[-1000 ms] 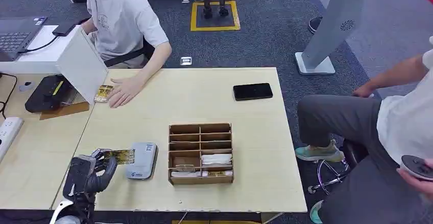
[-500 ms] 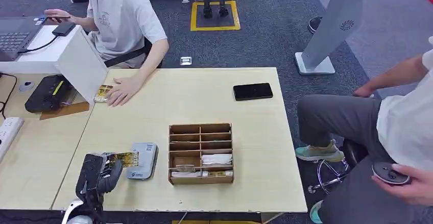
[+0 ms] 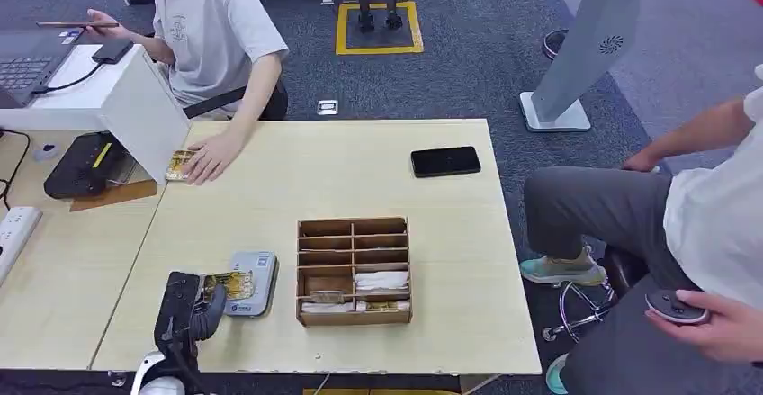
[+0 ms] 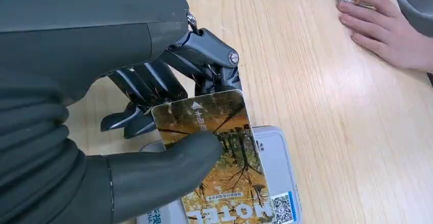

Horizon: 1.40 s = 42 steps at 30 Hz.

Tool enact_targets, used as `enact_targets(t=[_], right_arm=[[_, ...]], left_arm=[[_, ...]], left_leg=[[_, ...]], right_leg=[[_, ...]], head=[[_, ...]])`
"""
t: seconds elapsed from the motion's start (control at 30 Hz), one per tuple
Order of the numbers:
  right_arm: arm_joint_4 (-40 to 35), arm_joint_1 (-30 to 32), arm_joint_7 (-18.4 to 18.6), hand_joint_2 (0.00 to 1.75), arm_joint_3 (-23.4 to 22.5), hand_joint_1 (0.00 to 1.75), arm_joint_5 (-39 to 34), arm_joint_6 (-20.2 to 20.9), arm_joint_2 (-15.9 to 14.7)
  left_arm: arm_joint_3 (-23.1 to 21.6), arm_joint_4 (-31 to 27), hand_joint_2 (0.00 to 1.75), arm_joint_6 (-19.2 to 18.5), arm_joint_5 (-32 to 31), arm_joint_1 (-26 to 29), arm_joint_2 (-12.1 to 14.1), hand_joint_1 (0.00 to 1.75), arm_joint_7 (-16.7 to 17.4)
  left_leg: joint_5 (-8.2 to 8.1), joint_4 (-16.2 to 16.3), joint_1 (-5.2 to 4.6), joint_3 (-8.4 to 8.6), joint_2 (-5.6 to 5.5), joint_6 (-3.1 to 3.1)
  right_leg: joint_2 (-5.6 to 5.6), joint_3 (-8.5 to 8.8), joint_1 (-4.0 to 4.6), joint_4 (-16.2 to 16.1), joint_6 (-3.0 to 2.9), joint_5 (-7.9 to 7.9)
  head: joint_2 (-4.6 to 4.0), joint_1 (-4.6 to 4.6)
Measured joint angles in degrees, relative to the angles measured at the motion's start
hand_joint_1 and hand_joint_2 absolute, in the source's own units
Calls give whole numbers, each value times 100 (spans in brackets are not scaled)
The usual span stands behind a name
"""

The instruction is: Pass the card to the sensor for recognition and then transmit it.

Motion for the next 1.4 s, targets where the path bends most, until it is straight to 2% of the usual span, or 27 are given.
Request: enact_targets(t=[0.17,0.27,0.47,0.67,0.93,1.03,1.1,1.23,1.27,1.33,1.4], right_arm=[[2,0,13,175,0,0,-2,9,0],[2,1,22,175,0,0,-2,11,2],[0,1,2,175,0,0,0,13,7],[0,0,0,175,0,0,-2,24,22],[0,-3,0,175,0,0,0,20,33],[0,-3,-17,175,0,0,0,20,33],[0,-3,-46,175,2,0,-2,15,33],[0,-2,-92,175,24,0,0,2,33],[2,-1,-96,175,24,0,0,-2,33],[2,-1,-96,175,44,0,0,-7,33],[2,-3,-96,175,68,0,0,-46,33]], left_arm=[[0,52,175,0,-59,-13,-28,175,50],[-2,76,175,113,-296,-11,-46,175,57],[-74,144,175,446,-1367,-9,-114,175,278],[-151,345,175,684,-2096,-15,-243,175,354],[-155,531,175,673,-2078,-54,-372,175,227],[-155,533,175,485,-1790,-53,-376,175,94],[-151,533,175,264,-1350,-49,-376,175,-110],[-72,376,175,-301,185,45,-380,175,-749],[-63,354,175,-324,318,78,-382,175,-807],[17,156,175,-476,1253,122,-407,175,-1093],[96,-39,175,-540,2050,121,-411,175,-1171]], left_leg=[[0,0,0,1,0,0],[0,0,0,0,0,0],[0,0,0,0,0,0],[0,0,-1,1,0,0],[0,0,-1,4,-6,1],[0,0,-1,7,-6,1],[1,0,-1,8,-7,1],[1,0,-1,9,-5,1],[1,0,-1,8,-5,1],[1,0,-1,7,-6,1],[1,0,-1,6,-7,1]], right_leg=[[0,1,0,0,0,0],[0,1,0,0,0,0],[0,1,0,0,0,0],[-1,3,-1,0,0,0],[-6,11,-1,0,1,0],[-6,16,-1,0,1,0],[-8,18,-1,0,1,0],[-5,16,-1,0,1,0],[-5,14,-1,0,1,0],[-6,12,-1,0,1,0],[-7,12,-1,0,1,0]], head=[[0,0],[0,0],[0,0],[0,0],[0,0],[0,0],[0,0],[0,0],[0,0],[0,0],[0,2]])
